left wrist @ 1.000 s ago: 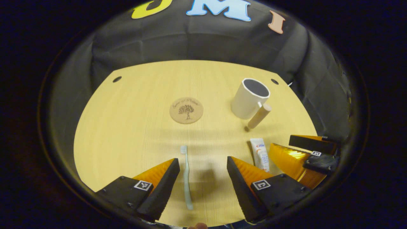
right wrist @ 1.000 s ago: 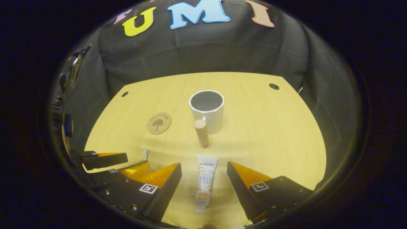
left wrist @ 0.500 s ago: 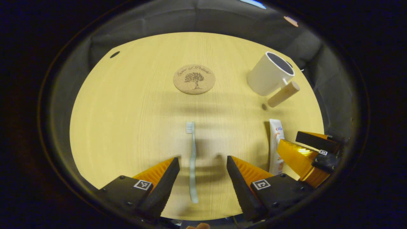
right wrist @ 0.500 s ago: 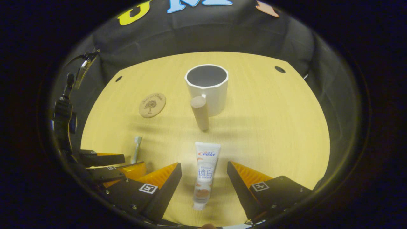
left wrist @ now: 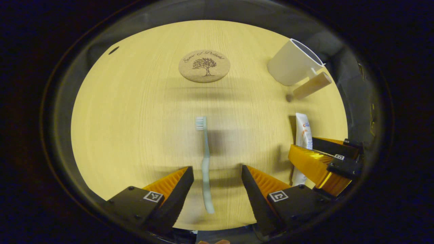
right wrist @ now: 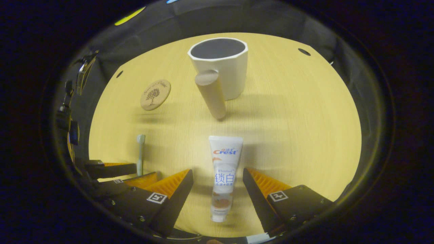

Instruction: Put the toothbrush and toothpaste on the desktop into the cup, then pick up the cup and place it on the coaster on the desktop.

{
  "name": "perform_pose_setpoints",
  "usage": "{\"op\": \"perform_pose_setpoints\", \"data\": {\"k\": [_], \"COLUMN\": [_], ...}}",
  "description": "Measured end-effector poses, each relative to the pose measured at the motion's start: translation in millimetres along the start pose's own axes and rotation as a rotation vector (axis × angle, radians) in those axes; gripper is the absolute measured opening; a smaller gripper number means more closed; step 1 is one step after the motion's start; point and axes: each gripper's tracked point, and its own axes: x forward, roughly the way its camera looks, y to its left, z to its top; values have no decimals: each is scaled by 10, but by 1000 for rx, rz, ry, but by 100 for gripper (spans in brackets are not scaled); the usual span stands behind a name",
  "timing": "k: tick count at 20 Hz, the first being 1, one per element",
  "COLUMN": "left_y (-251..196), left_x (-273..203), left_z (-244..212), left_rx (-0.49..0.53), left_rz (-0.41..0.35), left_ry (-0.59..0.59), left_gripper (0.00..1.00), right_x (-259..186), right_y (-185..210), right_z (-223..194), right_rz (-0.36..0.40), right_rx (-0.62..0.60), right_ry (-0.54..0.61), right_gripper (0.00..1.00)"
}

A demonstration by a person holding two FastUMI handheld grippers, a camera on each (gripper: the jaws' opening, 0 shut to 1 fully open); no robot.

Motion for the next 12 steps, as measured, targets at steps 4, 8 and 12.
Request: {"op": "perform_pose_setpoints", "data": {"k": [4, 8, 12], "left_y": [9, 93, 112], "left_x": [8, 30, 31], "left_z": [9, -3, -8], "left_rx": [4, 39, 41], "left_rz": [17, 72, 94], "left_ry": [-4, -11, -17], "left_gripper": [96, 88, 65], "right_x": [41, 68, 86], "right_y": [-25, -89, -184], "right_z": [-10, 24, 26], "right_rz": [-18, -32, -47], "right_rx": [-12, -7, 4], "right_ry": [1, 1, 15], "right_gripper": [93, 88, 66]}}
